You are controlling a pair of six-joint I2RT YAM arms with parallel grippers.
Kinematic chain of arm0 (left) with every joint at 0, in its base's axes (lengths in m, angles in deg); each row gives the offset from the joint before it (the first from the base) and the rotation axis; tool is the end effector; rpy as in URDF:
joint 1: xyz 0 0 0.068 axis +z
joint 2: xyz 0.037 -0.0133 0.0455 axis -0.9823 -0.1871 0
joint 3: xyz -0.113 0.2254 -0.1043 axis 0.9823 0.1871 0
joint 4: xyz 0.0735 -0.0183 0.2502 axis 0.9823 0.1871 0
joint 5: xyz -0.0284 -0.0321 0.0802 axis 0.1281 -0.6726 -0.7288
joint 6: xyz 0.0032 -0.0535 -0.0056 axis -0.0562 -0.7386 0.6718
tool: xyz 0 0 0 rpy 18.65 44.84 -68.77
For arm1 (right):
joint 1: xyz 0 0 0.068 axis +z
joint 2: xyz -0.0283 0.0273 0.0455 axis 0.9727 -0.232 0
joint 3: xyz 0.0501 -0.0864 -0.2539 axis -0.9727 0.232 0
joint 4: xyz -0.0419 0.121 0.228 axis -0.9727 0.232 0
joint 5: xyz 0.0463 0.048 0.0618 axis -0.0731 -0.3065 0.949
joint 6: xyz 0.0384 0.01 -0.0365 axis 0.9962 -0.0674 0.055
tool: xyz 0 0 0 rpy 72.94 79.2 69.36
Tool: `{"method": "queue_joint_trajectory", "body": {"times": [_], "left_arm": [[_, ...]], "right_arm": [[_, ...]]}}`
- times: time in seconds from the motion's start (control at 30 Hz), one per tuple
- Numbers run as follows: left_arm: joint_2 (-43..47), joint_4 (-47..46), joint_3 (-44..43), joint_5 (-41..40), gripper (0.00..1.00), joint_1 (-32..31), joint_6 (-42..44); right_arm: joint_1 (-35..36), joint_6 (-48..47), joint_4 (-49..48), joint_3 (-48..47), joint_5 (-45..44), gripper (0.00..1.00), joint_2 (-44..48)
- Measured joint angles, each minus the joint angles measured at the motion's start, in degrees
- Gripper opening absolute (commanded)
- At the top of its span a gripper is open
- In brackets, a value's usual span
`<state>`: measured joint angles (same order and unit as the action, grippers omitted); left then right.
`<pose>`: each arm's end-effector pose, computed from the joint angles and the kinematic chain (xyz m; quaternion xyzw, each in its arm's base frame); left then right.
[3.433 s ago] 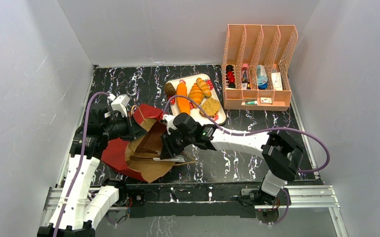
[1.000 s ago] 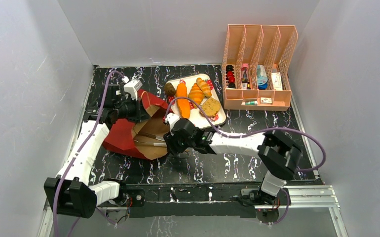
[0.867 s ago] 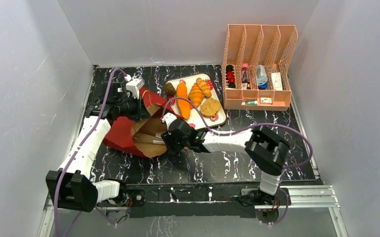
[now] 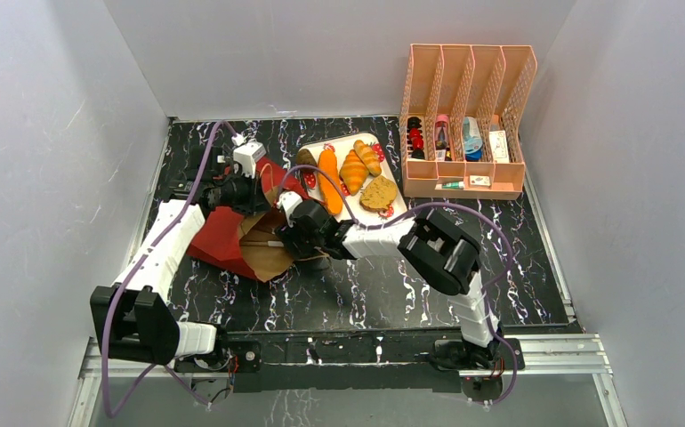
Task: Take the fake bread out of the paper bag
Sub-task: Pick up the clamp from the paper bag.
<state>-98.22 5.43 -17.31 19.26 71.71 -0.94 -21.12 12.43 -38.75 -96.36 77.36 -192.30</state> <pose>0.2752 -0.0545 0.3051 0.2121 0.8659 -0.2437 0.3819 0.2541 0.3663 0.1465 -0.3780 0.8187 0.1987 0.3839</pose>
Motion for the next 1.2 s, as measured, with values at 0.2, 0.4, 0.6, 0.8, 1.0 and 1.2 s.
{"method": "queue_joint_trajectory", "body": {"times": [0.2, 0.4, 0.6, 0.8, 1.0, 1.2], "left_arm": [[-0.9, -2.5, 0.1, -0.9, 0.00, 0.6, -0.2], [-1.6, -4.3, 0.2, -2.0, 0.00, 1.1, -0.2], [-2.2, -5.6, 0.3, -3.0, 0.00, 1.3, -0.2], [-2.3, -6.0, 0.5, -2.9, 0.00, 1.4, -0.4], [-2.0, -6.9, 1.6, -2.8, 0.00, 1.7, -1.5], [-1.1, -7.3, 2.1, -2.7, 0.00, 1.7, -3.0]], "right_arm": [[-1.4, -0.1, -1.6, -4.0, 4.6, 0.50, -3.6], [-2.1, 0.2, -1.8, -7.1, 7.9, 0.23, -5.9], [-2.6, 1.6, -1.6, -8.9, 10.6, 0.06, -7.3], [-2.8, 2.8, -1.5, -8.9, 11.6, 0.01, -7.2], [-2.8, 4.3, 0.2, -8.9, 11.6, 0.00, -6.4], [-3.0, 8.0, 5.7, -8.4, 11.4, 0.00, -3.5]]}}
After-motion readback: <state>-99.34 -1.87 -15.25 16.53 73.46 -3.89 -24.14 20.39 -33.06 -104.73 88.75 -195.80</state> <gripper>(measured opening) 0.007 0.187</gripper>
